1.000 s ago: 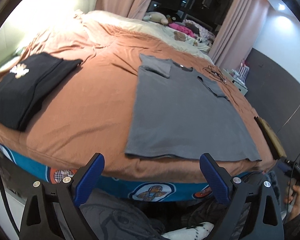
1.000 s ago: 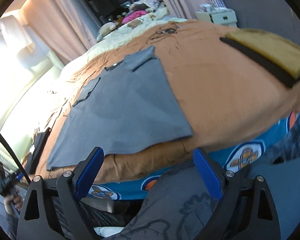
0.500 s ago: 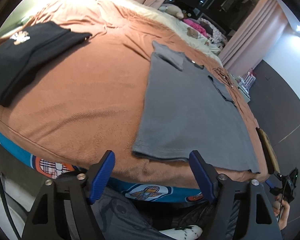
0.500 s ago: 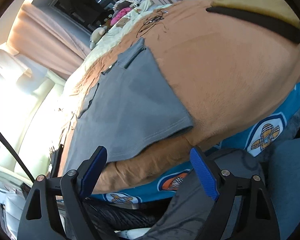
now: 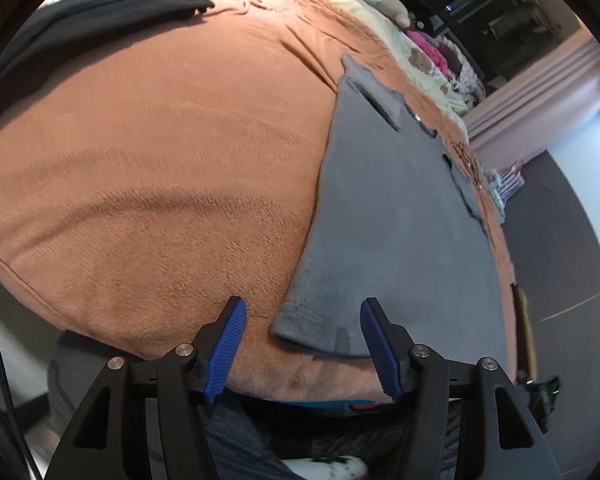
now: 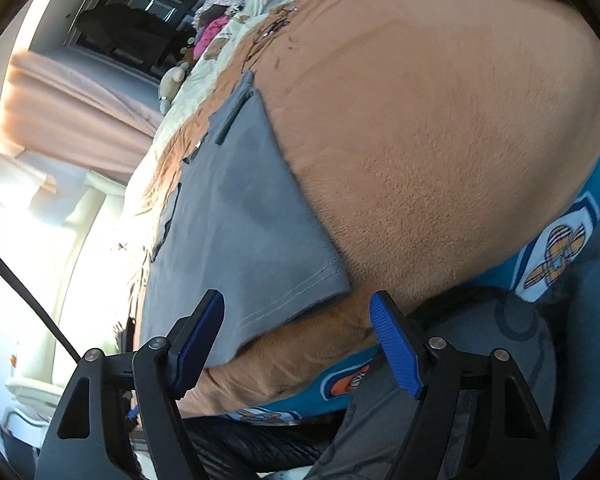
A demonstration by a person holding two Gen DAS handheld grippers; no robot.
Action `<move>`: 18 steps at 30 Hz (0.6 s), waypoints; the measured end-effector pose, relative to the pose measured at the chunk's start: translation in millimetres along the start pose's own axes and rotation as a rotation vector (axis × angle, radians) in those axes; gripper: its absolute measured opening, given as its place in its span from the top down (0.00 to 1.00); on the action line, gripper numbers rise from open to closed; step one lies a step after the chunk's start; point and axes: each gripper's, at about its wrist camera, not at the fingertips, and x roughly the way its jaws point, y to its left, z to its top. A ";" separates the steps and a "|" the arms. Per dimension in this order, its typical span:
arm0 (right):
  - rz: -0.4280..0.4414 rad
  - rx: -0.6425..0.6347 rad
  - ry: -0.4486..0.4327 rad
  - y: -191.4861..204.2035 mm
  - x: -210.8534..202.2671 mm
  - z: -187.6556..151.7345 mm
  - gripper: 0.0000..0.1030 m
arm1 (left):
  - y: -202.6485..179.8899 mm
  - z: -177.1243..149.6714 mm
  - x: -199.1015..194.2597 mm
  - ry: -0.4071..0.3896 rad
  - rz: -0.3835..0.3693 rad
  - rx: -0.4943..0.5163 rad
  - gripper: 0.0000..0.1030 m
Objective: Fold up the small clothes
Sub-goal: 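Move both grippers down to the hem of the grey shirt, then grasp the hem with the left gripper while the right gripper grasps the hem too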
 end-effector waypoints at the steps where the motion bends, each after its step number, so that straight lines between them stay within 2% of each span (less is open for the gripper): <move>1: 0.006 0.009 0.004 -0.8 2.7 -1.6 0.28 | 1.5 -0.8 0.3 0.008 -0.019 -0.018 0.41; 10: 0.066 0.055 0.030 -7.7 11.7 -10.3 0.28 | 7.7 -11.6 0.1 0.065 -0.225 -0.156 0.41; 18: 0.172 0.065 -0.023 -15.5 -5.8 -9.5 0.28 | -1.2 -9.0 -5.9 -0.020 -0.326 -0.191 0.41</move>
